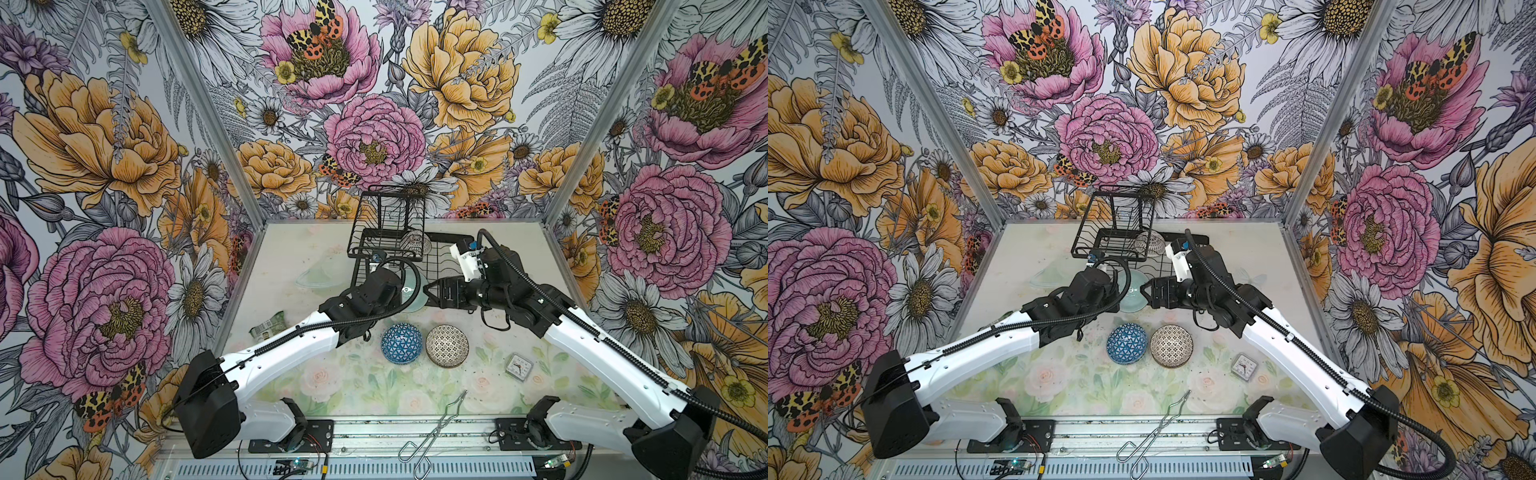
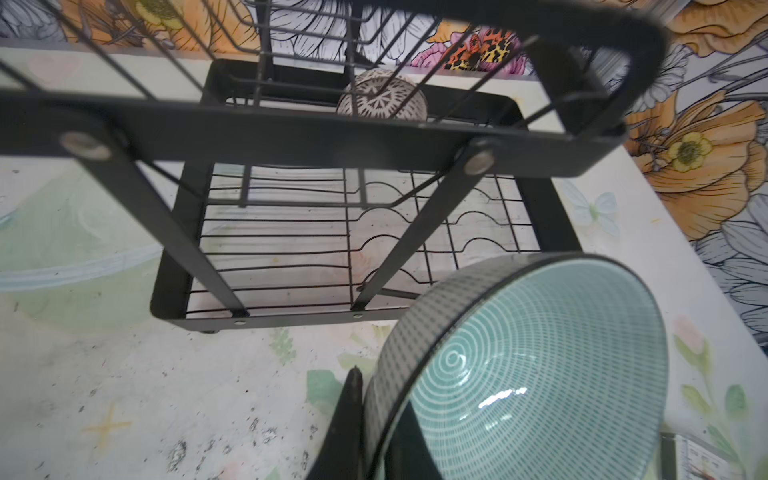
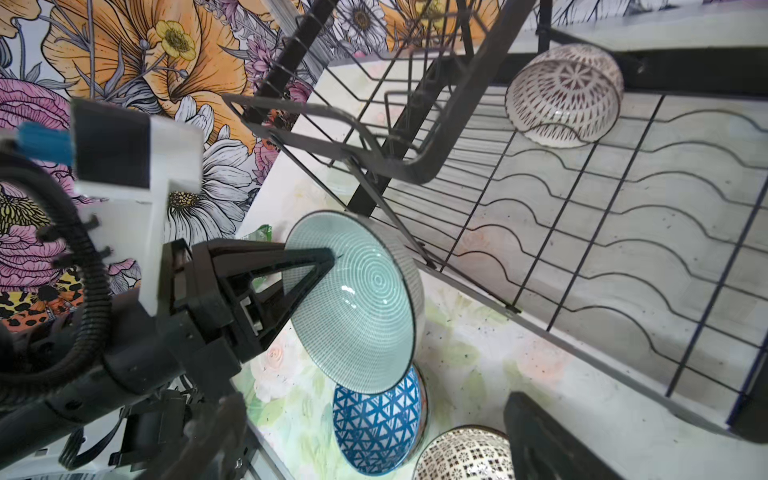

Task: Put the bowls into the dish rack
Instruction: 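Raise the green bowl toward the rack while right gripper grasps its rim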

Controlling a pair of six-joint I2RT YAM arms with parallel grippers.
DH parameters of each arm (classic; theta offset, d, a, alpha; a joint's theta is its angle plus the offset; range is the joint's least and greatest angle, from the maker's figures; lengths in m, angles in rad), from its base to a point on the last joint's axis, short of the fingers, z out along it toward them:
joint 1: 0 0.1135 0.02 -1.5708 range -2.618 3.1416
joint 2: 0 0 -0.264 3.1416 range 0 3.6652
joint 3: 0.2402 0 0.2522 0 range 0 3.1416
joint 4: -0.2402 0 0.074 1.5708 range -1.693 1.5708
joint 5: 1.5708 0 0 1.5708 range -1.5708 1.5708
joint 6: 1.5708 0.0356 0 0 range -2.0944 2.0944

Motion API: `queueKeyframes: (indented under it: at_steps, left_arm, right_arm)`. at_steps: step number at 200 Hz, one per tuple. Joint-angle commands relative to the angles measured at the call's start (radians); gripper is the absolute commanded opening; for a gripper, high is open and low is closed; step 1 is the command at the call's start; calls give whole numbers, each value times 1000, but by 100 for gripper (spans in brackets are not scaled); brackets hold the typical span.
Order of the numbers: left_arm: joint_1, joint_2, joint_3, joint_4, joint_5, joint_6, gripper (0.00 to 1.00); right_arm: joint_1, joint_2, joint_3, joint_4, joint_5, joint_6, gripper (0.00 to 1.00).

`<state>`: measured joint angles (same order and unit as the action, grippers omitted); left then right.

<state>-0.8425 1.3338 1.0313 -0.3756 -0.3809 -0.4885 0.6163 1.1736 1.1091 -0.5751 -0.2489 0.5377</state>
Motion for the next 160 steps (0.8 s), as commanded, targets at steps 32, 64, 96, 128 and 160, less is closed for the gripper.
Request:
queueKeyframes:
  at_steps: [32, 64, 96, 128, 160]
  left_arm:
    - [-12, 25, 44, 171, 106, 15, 0]
    - [-22, 40, 51, 208, 132, 15, 0]
    - [-31, 47, 59, 222, 133, 16, 0]
    - [-36, 52, 62, 237, 139, 14, 0]
    - [-38, 68, 70, 253, 162, 11, 0]
  right_arm:
    - [12, 4, -57, 102, 149, 124, 90]
    - [13, 37, -59, 124, 173, 155, 77]
    - [14, 58, -56, 126, 197, 165, 67]
    - [14, 73, -54, 124, 214, 165, 57]
    - [15, 93, -49, 125, 216, 159, 46]
